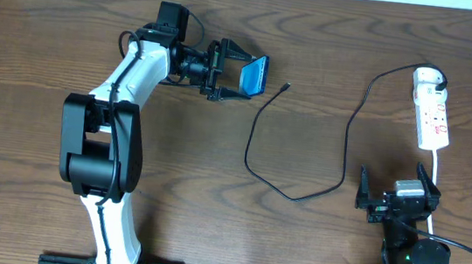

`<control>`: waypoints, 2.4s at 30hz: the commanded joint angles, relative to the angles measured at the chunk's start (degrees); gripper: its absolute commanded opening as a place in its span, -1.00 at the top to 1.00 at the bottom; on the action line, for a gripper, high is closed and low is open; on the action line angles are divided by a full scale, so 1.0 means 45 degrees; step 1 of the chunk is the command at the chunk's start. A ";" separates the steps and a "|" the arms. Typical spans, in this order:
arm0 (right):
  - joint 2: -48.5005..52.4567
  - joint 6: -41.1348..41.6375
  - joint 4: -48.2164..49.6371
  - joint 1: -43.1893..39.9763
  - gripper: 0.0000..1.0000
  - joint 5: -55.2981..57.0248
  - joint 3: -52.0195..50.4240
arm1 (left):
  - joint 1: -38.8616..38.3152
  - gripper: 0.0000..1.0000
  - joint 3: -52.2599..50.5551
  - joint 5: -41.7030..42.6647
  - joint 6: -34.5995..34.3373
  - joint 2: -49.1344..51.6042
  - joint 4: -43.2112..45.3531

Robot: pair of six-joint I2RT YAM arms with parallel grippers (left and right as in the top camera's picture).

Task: Plug charger to phone and switch on socket
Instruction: 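Hold the phone upright near the cable end with the left gripper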

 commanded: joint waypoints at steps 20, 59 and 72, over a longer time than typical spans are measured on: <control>-0.0044 0.0146 -0.0029 0.0097 -0.99 -0.0126 -0.0019 | 0.0049 -0.06 0.0287 0.0631 -0.0413 -0.0544 0.0049; -0.0044 0.0151 -0.0029 0.0097 -0.98 -0.0126 -0.0019 | -0.0233 -0.06 0.0282 -0.0806 0.0214 -0.0544 0.0049; -0.0044 0.0151 -0.0029 0.0097 -0.99 -0.0126 -0.0019 | -0.0233 -0.06 0.0282 -0.0806 0.0452 -0.0544 0.0049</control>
